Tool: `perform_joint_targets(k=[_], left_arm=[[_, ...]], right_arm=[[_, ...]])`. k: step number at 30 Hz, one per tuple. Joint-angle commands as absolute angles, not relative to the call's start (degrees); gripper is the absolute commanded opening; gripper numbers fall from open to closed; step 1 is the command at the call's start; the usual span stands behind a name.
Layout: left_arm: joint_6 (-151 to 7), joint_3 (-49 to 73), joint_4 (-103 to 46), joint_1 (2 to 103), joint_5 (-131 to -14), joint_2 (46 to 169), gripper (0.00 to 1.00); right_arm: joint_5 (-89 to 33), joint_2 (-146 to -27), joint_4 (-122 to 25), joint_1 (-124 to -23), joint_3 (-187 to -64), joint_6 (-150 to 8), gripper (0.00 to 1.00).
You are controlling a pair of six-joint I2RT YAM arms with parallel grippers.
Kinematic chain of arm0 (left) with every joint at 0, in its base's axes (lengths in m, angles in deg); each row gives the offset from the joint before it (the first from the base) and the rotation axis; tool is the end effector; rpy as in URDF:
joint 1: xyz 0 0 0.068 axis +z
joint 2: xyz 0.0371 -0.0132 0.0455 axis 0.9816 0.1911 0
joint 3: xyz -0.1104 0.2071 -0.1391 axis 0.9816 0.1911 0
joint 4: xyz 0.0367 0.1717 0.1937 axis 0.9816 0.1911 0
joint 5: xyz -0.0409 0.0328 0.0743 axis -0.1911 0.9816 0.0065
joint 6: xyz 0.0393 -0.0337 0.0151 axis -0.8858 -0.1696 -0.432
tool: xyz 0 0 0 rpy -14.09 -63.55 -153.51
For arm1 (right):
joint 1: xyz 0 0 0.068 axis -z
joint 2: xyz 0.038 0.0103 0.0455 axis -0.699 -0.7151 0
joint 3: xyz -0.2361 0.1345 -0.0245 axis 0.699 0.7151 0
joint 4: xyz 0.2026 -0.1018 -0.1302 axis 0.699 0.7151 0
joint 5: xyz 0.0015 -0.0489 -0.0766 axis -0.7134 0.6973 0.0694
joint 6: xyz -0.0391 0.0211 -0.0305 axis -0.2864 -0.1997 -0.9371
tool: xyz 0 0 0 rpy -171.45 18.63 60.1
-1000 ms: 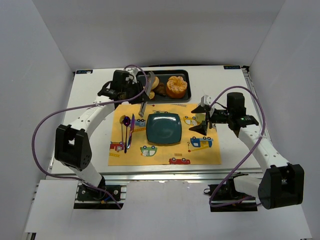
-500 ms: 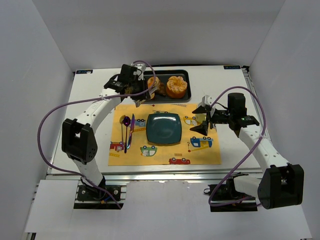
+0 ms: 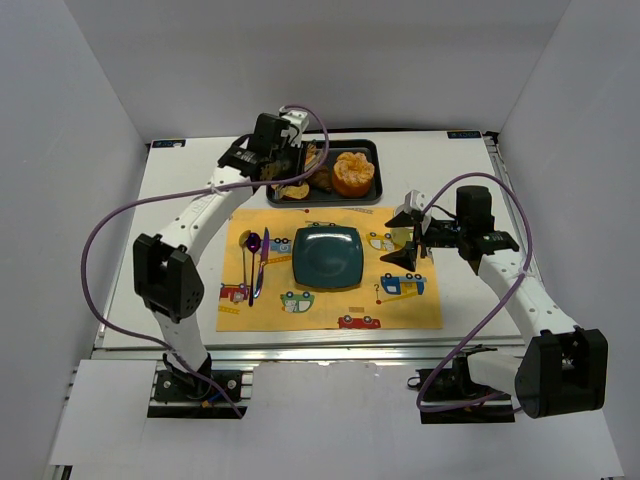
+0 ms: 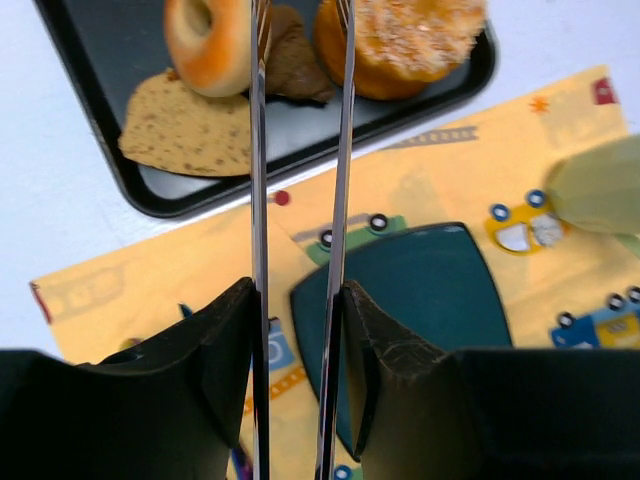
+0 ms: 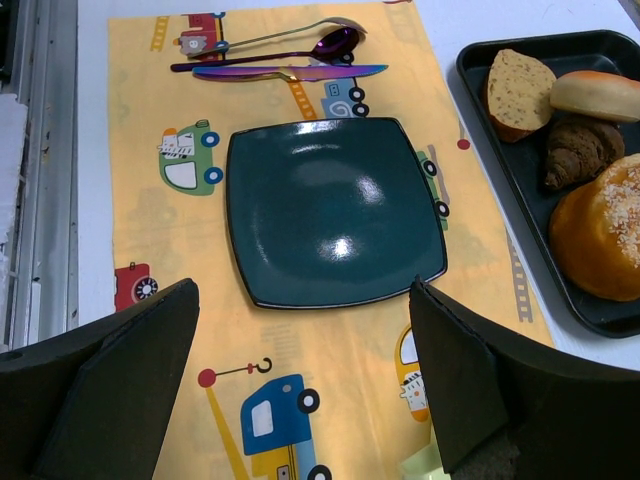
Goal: Place the bread
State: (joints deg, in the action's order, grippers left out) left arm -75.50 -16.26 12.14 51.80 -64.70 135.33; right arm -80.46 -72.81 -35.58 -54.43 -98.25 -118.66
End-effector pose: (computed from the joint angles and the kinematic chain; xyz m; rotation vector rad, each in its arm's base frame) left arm 0.3661 -0.1881 0.3445 0.3886 2.2851 -0.3206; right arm 0.2375 0.0736 0.2828 -1.3071 1.3972 0.7592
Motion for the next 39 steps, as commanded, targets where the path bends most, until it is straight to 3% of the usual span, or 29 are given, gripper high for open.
perform_joint_targets(k=[1,12,39], left_arm=[[-79.55,-20.31,14.24,51.47,-60.19,137.88,0.48],[-81.84,-25.59,16.18,50.77,-57.46,143.16,0.49],[-82.63,-22.69,13.01,50.68,-55.53,141.05,0.50]], right_arm=[[-82.02,-72.74,-35.61,-54.10,-98.23,-119.33,0.90],[-81.85,-72.74,-35.08,-53.75,-98.06,-119.68,0.89],[-82.64,-73.70,-35.00,-53.66,-98.41,-119.94,0.89]])
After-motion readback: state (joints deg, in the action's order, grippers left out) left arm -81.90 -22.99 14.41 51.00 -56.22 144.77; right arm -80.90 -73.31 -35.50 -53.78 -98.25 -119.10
